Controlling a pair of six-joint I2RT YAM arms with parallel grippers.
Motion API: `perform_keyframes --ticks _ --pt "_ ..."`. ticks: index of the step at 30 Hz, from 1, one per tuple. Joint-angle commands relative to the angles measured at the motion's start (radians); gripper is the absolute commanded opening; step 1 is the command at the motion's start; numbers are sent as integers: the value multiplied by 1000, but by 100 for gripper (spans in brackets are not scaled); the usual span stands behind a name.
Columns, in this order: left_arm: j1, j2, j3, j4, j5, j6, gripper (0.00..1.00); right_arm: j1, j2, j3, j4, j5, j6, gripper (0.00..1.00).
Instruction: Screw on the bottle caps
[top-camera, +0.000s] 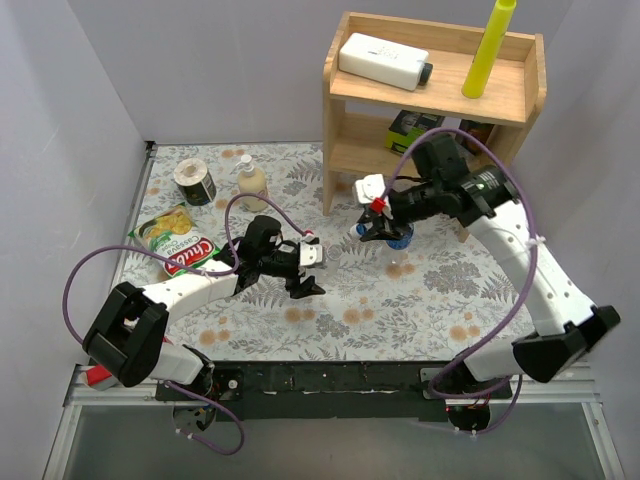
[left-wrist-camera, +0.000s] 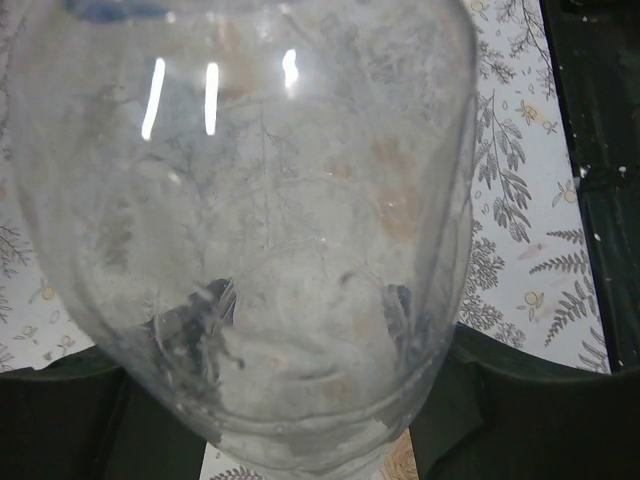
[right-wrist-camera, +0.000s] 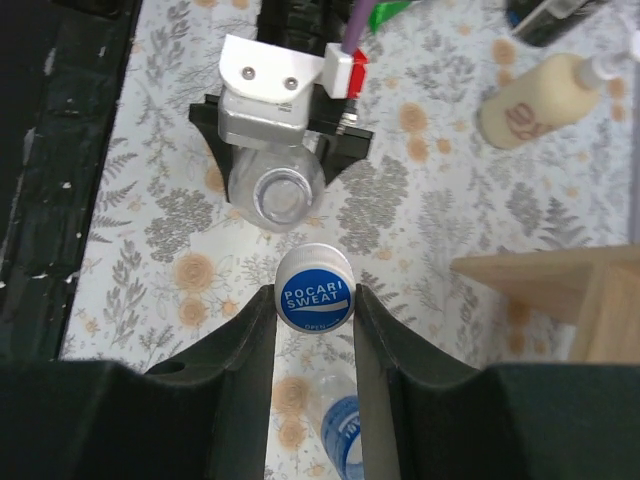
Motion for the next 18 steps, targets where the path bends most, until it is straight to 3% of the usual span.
perform_keyframes --ticks 1,6,18 --pt "-7 -26 -19 130 9 -16 0 81 82 82 -99 27 -29 25" --pt "-15 -30 -30 158 13 -34 0 159 128 95 -122 89 -70 25" --pt "-30 -41 -47 194 27 -23 0 213 155 87 -67 181 -46 24"
